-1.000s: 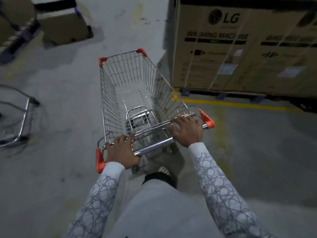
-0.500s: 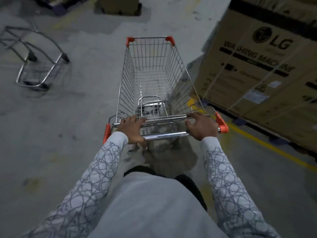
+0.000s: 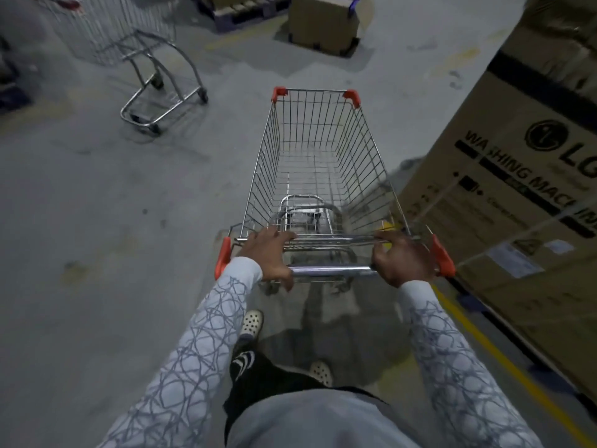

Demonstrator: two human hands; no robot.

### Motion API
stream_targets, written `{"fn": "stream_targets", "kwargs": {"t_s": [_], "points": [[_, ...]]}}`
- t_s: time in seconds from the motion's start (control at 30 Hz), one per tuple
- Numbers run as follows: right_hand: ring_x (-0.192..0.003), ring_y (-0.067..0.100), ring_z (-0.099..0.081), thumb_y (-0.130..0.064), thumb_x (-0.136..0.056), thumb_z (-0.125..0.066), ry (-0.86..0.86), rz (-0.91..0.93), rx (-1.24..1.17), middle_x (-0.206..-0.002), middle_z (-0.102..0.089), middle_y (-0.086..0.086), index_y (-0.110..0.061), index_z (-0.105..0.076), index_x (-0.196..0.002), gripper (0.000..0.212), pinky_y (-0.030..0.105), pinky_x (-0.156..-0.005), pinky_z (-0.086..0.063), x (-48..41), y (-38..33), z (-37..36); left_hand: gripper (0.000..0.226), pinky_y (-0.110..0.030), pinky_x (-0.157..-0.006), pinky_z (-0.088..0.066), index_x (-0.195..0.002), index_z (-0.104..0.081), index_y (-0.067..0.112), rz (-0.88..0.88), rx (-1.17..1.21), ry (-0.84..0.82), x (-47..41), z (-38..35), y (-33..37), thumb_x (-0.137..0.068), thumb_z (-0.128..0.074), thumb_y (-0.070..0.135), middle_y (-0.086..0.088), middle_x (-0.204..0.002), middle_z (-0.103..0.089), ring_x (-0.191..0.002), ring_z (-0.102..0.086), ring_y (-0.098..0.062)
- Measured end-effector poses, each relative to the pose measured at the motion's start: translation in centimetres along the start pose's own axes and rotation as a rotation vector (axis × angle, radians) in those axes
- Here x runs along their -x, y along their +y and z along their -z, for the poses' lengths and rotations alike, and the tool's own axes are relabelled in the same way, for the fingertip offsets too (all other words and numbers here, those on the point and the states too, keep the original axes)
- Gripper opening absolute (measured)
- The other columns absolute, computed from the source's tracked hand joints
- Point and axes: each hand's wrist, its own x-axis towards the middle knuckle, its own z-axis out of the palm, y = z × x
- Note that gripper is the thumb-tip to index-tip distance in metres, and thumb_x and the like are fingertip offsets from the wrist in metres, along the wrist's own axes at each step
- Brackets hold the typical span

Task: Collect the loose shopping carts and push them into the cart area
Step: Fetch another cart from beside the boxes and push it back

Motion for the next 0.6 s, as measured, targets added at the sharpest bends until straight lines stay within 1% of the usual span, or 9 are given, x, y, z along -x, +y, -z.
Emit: {"fn": "stream_targets", "kwargs": {"t_s": [0.1,0.17,0.27,0.3,0.37,0.4,0.47,0.53,0.6], "points": [[-0.103,0.025,-0.067,-0.042,-0.084,-0.053,0.016,0.022,-0.021,-0.124,-0.070,-0.004,-0.041,-0.069,-0.115,0.034,0.031,-0.086,-0.048,-1.3,1.2,0.9,0.114,-0.053,-0.115,-0.031,-0.149,-0.033,0.040,0.051,0.064,0.026,0.5,-0.8,1.8,-0.049,-0.086,0.052,-0.003,-0.147,-0.038,-0.140,-0.031,-0.036],[-0.104,0.025,-0.067,-0.044,-0.082,-0.052,0.004,0.029,-0.042,-0.122,-0.071,-0.006,-0.043,-0.068,-0.113,0.035,0.032,-0.088,-0.048,-2.3,1.5,1.1,0.115,-0.055,-0.115,-0.031,-0.149,-0.034,0.041,0.080,0.099,0.048,0.5,-1.0,2.6,-0.047,-0.086,0.052,-0.003,-0.150,-0.038,-0.141,-0.030,-0.036],[-0.102,0.028,-0.067,-0.051,-0.071,-0.047,-0.047,0.062,-0.014,-0.118,-0.071,-0.005,-0.043,-0.068,-0.115,0.049,0.033,-0.087,-0.050,-4.4,0.8,1.5,0.116,-0.052,-0.116,-0.029,-0.150,-0.035,0.040,0.125,0.141,0.068,0.2,-0.3,3.0,-0.048,-0.089,0.050,-0.005,-0.152,-0.039,-0.141,-0.031,-0.033],[-0.098,0.027,-0.069,-0.052,-0.067,-0.045,-0.078,0.088,-0.005,-0.114,-0.072,-0.005,-0.043,-0.068,-0.116,0.055,0.033,-0.085,-0.052,-5.3,0.4,1.8,0.116,-0.051,-0.116,-0.029,-0.150,-0.036,0.039,0.139,0.155,0.075,0.1,0.2,3.0,-0.048,-0.090,0.049,-0.005,-0.152,-0.039,-0.141,-0.032,-0.033],[-0.089,0.026,-0.070,-0.054,-0.059,-0.042,-0.148,0.144,0.001,-0.111,-0.072,-0.006,-0.043,-0.067,-0.115,0.062,0.038,-0.083,-0.056,-7.5,-0.4,1.9,0.115,-0.051,-0.115,-0.031,-0.149,-0.038,0.040,0.166,0.186,0.082,-0.3,1.1,3.0,-0.047,-0.090,0.049,-0.005,-0.150,-0.042,-0.139,-0.035,-0.033],[-0.089,0.025,-0.069,-0.053,-0.059,-0.042,-0.156,0.160,0.012,-0.113,-0.072,-0.007,-0.043,-0.068,-0.114,0.062,0.041,-0.082,-0.057,-8.6,-0.9,1.9,0.115,-0.052,-0.114,-0.033,-0.148,-0.038,0.041,0.181,0.198,0.085,-0.7,1.4,2.9,-0.045,-0.089,0.051,-0.003,-0.148,-0.044,-0.138,-0.037,-0.033],[-0.097,0.024,-0.067,-0.049,-0.066,-0.045,-0.154,0.181,0.033,-0.119,-0.069,-0.009,-0.042,-0.069,-0.113,0.053,0.042,-0.085,-0.055,-10.8,-2.3,1.3,0.116,-0.055,-0.111,-0.036,-0.144,-0.039,0.048,0.233,0.229,0.130,-1.8,1.7,1.8,-0.038,-0.086,0.058,0.000,-0.145,-0.047,-0.136,-0.040,-0.031],[-0.095,0.024,-0.066,-0.045,-0.068,-0.051,-0.146,0.201,0.013,-0.118,-0.069,-0.007,-0.043,-0.069,-0.113,0.048,0.040,-0.085,-0.054,-12.5,-4.3,1.1,0.116,-0.060,-0.111,-0.034,-0.140,-0.039,0.055,0.290,0.234,0.188,-2.1,2.8,1.2,-0.034,-0.084,0.063,0.004,-0.143,-0.047,-0.136,-0.042,-0.029],[-0.094,0.025,-0.066,-0.043,-0.068,-0.055,-0.134,0.226,0.001,-0.116,-0.070,-0.005,-0.043,-0.069,-0.113,0.046,0.036,-0.086,-0.051,-14.3,-6.6,0.7,0.104,-0.058,-0.116,-0.025,-0.142,-0.043,0.049,0.342,0.210,0.228,-1.7,4.6,1.0,-0.049,-0.088,0.056,0.005,-0.147,-0.045,-0.140,-0.038,-0.026]]}}
